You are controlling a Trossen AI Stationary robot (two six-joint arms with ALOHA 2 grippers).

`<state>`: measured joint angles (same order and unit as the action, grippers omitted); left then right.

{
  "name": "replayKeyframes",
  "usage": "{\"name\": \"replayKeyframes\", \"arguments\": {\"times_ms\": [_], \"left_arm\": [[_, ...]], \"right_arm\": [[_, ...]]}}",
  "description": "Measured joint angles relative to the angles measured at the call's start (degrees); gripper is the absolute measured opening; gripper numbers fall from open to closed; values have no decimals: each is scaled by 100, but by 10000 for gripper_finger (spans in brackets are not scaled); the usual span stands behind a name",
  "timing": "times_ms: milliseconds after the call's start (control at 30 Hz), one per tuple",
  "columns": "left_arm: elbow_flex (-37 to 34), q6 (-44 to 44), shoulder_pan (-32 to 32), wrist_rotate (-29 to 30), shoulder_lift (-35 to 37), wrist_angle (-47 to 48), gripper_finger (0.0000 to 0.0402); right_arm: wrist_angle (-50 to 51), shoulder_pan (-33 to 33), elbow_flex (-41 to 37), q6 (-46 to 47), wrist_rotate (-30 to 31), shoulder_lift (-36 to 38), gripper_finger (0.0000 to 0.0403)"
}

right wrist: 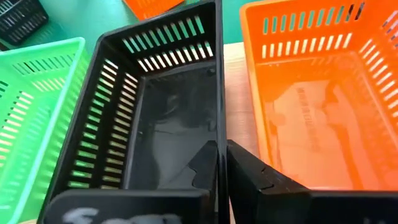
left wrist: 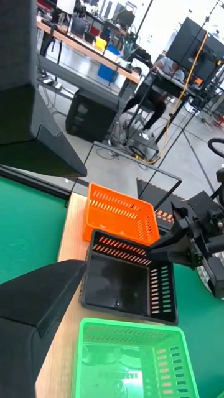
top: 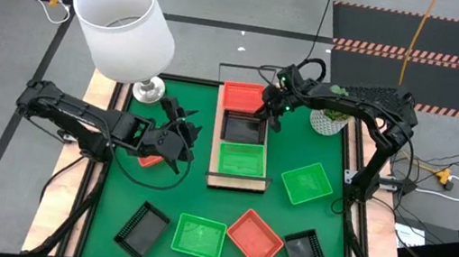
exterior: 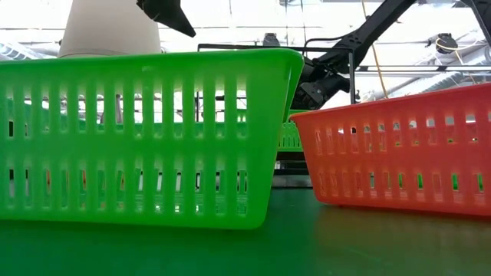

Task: Stack baskets on shelf by color
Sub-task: Put the top black bin on the shelf

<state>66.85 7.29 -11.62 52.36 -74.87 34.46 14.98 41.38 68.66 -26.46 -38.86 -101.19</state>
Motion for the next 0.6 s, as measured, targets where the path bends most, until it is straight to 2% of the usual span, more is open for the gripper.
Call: {"name": "replayKeyframes", "arguments": {"times_ms": [400, 600], "left_arm": [[0, -2, 0, 0, 0, 0, 232], [-1, -2, 0, 0, 0, 3, 232]], "right_arm": [[-18, 1, 0, -18, 32, 0, 77], [33, -23, -4, 287, 609, 177, 96]]}}
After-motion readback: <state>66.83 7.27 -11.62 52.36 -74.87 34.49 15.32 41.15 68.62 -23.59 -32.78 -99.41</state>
